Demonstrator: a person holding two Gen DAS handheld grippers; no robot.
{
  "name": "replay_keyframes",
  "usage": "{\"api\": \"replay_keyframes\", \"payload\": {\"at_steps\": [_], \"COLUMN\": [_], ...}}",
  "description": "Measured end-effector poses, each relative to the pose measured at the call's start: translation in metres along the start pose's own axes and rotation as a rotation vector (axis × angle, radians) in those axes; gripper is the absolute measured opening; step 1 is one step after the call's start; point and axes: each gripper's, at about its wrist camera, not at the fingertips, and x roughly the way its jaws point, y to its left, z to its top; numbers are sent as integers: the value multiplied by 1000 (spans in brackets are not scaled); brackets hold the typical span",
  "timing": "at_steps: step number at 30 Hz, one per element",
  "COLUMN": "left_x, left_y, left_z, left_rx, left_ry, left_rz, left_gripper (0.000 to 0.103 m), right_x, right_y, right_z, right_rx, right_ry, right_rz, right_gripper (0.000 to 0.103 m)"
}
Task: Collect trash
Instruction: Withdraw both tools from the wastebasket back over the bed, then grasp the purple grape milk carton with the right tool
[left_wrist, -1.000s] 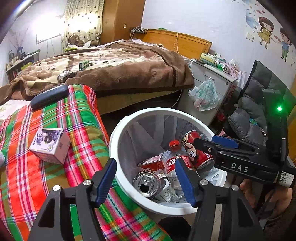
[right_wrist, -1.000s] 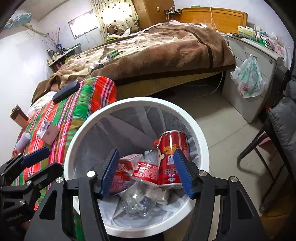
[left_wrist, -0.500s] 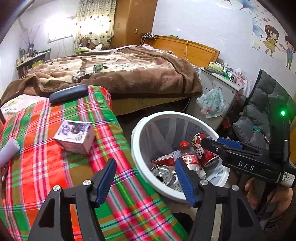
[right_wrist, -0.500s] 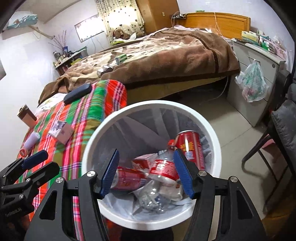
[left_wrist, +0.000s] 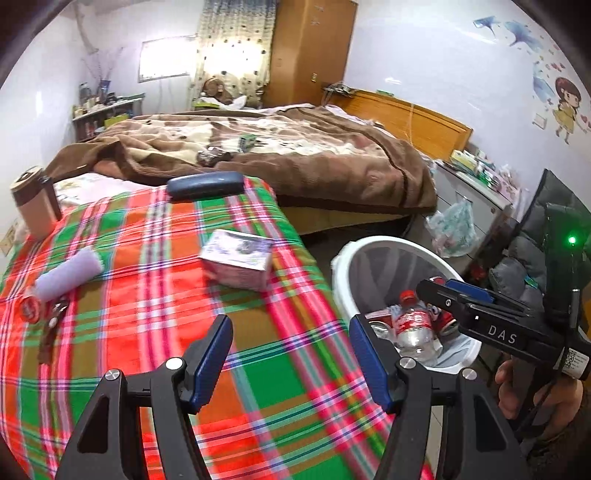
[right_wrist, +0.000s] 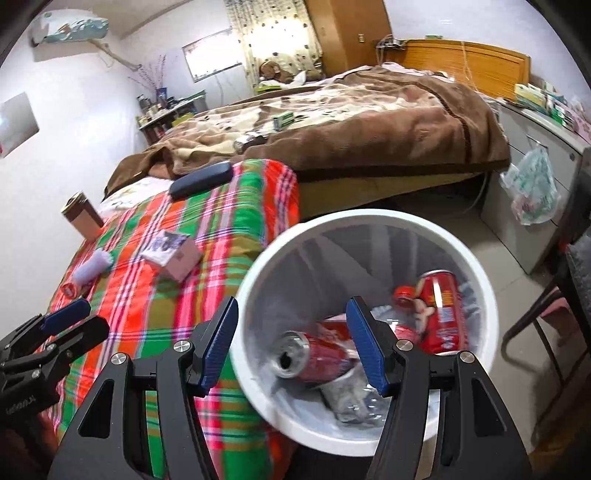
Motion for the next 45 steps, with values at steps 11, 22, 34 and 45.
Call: {"api": "replay_keyframes", "payload": {"at_steps": [11, 22, 34, 45], "left_x": [-19, -35, -27, -4], "left_y": [70, 145, 206, 246], "left_z": [-15, -25, -30, -33], "left_rx": [-105, -210, -273, -324], "left_ry": [-13, -22, 12, 60], "left_rz": [103, 206, 280, 316], "left_gripper": [65, 65, 65, 66], "right_x": [15, 42, 80, 114], "right_y": [49, 93, 121, 129], "right_z": [2, 13, 40, 52], "right_rx": [-108, -219, -415, -494], "right_ry": [20, 40, 46, 133], "right_rz": [61, 97, 145, 244], "right_gripper": [62, 62, 62, 64]}}
